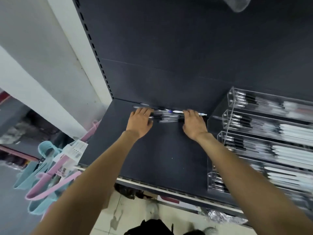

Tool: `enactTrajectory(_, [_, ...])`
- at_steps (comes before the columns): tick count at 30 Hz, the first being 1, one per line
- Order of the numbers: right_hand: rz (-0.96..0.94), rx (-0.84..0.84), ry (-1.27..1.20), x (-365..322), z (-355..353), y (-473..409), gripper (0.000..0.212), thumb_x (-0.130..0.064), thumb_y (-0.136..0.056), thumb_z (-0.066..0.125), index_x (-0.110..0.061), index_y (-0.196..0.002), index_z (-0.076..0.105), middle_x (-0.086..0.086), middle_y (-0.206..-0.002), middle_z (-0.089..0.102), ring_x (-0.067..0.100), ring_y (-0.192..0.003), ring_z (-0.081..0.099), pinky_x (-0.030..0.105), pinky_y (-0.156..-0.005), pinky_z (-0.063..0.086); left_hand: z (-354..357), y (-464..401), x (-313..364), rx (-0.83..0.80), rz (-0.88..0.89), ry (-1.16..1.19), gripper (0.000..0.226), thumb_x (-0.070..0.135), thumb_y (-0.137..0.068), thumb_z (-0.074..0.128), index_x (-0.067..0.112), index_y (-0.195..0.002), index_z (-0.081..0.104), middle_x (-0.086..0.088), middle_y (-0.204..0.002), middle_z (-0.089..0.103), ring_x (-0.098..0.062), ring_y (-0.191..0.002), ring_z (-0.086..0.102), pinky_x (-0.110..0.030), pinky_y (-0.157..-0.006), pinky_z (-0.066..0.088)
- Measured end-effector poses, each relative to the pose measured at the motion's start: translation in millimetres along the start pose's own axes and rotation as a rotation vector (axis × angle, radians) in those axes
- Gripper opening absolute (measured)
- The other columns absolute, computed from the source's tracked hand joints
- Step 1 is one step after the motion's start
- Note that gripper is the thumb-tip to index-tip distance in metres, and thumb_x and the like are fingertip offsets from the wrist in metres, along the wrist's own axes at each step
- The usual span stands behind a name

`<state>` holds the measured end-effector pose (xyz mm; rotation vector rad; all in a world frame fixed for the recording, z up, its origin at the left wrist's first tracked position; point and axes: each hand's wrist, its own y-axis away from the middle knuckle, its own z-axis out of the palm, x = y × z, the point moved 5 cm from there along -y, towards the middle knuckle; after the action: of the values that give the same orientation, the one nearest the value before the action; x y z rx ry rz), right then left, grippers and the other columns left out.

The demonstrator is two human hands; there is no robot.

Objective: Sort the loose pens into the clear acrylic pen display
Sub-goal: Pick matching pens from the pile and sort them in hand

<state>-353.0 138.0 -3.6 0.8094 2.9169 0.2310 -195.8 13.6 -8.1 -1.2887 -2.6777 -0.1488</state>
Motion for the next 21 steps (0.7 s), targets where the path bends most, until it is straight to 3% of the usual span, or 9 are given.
enactTrajectory(7, [0.055, -0.139, 0.12, 2, 11, -14, 0.052, -0.032, -0.087, 0.057, -0.005, -0.129, 0.041, 0.013, -0.129, 0.039, 0.032, -0.121, 0.034, 0.038, -0.103, 0.034, 28, -13, 34, -0.088, 0.218, -0.109, 0.054, 0.043, -0.097, 0.043, 0.019, -0.145, 0.031, -0.001, -0.145, 0.036, -0.021, -0.134, 0.03, -0.035, -0.113, 0.022])
enactTrajectory(13, [-0.06, -0.163, 0.178, 1, 12, -13, 0.034, -0.023, -0.094, 0.048, -0.006, -0.123, 0.04, 0.013, -0.125, 0.042, 0.029, -0.116, 0.041, 0.038, -0.095, 0.037, 33, -25, 47, -0.071, 0.299, -0.166, 0.041, 0.037, -0.099, 0.043, 0.018, -0.135, 0.043, -0.001, -0.135, 0.042, -0.019, -0.129, 0.033, -0.031, -0.109, 0.025])
enactTrajectory(21, [-0.175, -0.21, 0.293, -3, 12, -3, 0.027, -0.012, -0.1, 0.026, -0.005, -0.124, 0.038, 0.015, -0.128, 0.042, 0.029, -0.117, 0.041, 0.036, -0.094, 0.037, 38, -26, 56, -0.156, 0.344, -0.35, 0.032, 0.026, -0.105, 0.025, 0.008, -0.128, 0.039, -0.008, -0.129, 0.047, -0.024, -0.121, 0.04, -0.033, -0.103, 0.027])
